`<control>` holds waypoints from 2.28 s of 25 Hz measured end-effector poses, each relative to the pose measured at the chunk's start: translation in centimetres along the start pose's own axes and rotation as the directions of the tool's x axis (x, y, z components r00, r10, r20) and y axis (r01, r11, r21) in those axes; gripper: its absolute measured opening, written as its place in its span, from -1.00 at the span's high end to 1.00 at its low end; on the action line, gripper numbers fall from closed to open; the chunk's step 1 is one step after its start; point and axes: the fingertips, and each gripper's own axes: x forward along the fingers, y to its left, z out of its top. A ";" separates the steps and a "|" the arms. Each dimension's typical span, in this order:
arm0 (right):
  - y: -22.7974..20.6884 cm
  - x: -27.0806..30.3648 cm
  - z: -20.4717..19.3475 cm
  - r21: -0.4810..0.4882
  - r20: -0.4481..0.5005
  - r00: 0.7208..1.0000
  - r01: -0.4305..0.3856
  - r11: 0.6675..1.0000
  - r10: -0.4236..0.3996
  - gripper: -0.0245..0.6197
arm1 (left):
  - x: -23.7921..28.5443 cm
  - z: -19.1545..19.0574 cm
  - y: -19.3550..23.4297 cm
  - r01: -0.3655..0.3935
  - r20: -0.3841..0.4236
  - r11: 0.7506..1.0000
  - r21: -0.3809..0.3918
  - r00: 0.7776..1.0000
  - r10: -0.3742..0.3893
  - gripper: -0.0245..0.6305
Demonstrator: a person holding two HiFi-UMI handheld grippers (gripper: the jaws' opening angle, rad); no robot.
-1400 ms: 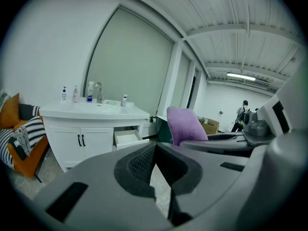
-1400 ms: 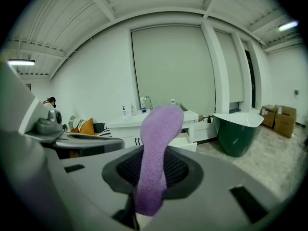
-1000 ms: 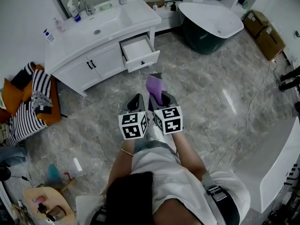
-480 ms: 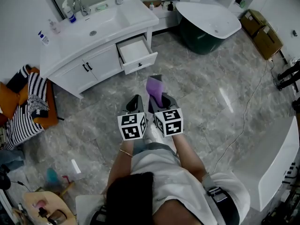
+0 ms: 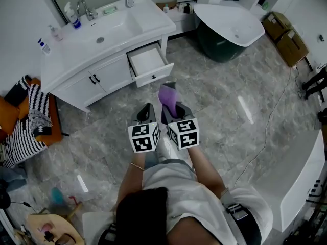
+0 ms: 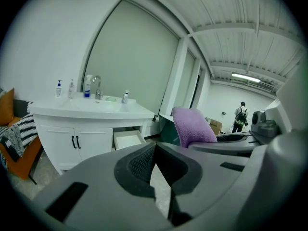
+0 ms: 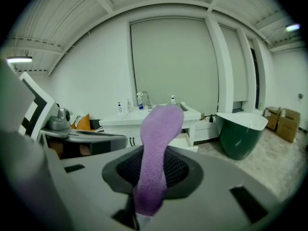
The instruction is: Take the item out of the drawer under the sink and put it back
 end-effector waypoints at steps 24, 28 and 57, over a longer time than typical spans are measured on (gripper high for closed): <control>-0.3 13.6 7.4 0.043 -0.003 0.999 0.051 0.998 -0.051 0.62 | 11.0 6.2 11.1 0.045 -0.058 0.999 -0.010 0.997 -0.046 0.91; -0.5 15.4 8.5 0.056 0.012 0.997 0.080 0.995 -0.081 0.62 | 12.2 7.5 12.7 0.056 -0.051 0.998 -0.010 0.997 -0.056 0.91; -3.0 22.9 11.9 0.111 0.030 0.996 0.085 0.990 -0.089 0.62 | 18.2 10.7 16.0 0.083 -0.061 0.995 0.052 0.995 -0.080 0.91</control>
